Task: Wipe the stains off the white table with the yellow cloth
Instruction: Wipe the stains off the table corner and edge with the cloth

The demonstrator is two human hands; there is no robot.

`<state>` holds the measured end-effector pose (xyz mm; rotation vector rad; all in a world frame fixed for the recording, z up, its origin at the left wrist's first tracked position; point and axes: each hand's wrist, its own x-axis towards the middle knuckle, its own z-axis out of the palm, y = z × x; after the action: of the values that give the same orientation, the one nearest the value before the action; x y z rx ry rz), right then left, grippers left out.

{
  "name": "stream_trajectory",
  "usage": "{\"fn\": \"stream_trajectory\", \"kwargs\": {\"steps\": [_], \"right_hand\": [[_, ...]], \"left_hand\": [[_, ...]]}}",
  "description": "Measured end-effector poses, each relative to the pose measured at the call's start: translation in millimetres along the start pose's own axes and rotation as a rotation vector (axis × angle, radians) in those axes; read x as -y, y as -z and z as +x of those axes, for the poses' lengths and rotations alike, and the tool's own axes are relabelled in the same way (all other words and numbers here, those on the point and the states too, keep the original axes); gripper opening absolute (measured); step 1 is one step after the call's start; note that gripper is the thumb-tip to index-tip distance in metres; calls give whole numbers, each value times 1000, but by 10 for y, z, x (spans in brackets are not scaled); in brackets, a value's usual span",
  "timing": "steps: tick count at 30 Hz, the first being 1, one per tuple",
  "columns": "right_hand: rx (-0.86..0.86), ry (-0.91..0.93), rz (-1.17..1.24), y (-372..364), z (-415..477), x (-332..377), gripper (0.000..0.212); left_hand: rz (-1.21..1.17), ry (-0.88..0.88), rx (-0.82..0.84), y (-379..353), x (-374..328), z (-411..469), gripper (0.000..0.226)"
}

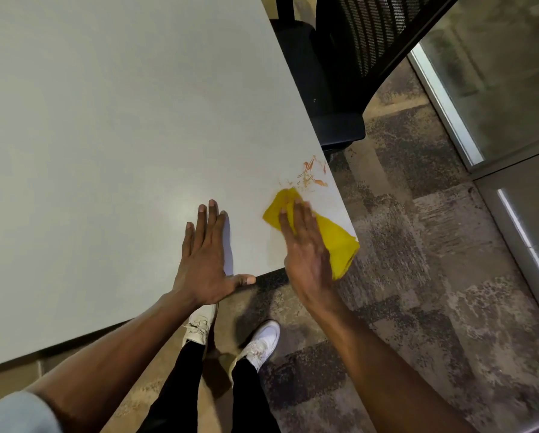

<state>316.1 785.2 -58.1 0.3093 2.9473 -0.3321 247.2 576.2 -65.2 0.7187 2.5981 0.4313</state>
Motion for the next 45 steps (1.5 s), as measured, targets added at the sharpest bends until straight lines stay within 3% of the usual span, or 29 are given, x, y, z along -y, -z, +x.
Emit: {"fn": "stream_trajectory", "kwargs": {"steps": [4, 8, 14, 20, 24, 31, 37, 45], "right_hand": [[37, 253, -72, -116, -557, -83, 78], [25, 131, -64, -99, -608, -198, 81], [-35, -124, 60, 5, 198, -48, 72], [62, 78, 15, 40, 350, 320, 79], [104, 171, 10, 74, 60, 153, 78], [79, 98, 35, 48, -182, 30, 81], [59, 65, 85, 12, 445, 363, 75], [-2, -133, 111, 25, 1178, 598, 77]], "left_hand": [[3, -9, -19, -14, 12, 4, 146], [-1, -3, -8, -10, 14, 3, 146], [-9, -3, 9, 11, 12, 5, 148], [25, -24, -23, -30, 42, 11, 146], [86, -37, -44, -1, 59, 10, 143], [-4, -76, -120, 130, 118, 242, 138], [55, -90, 46, 318, 256, 645, 157], [79, -77, 22, 303, 219, 662, 161]]}}
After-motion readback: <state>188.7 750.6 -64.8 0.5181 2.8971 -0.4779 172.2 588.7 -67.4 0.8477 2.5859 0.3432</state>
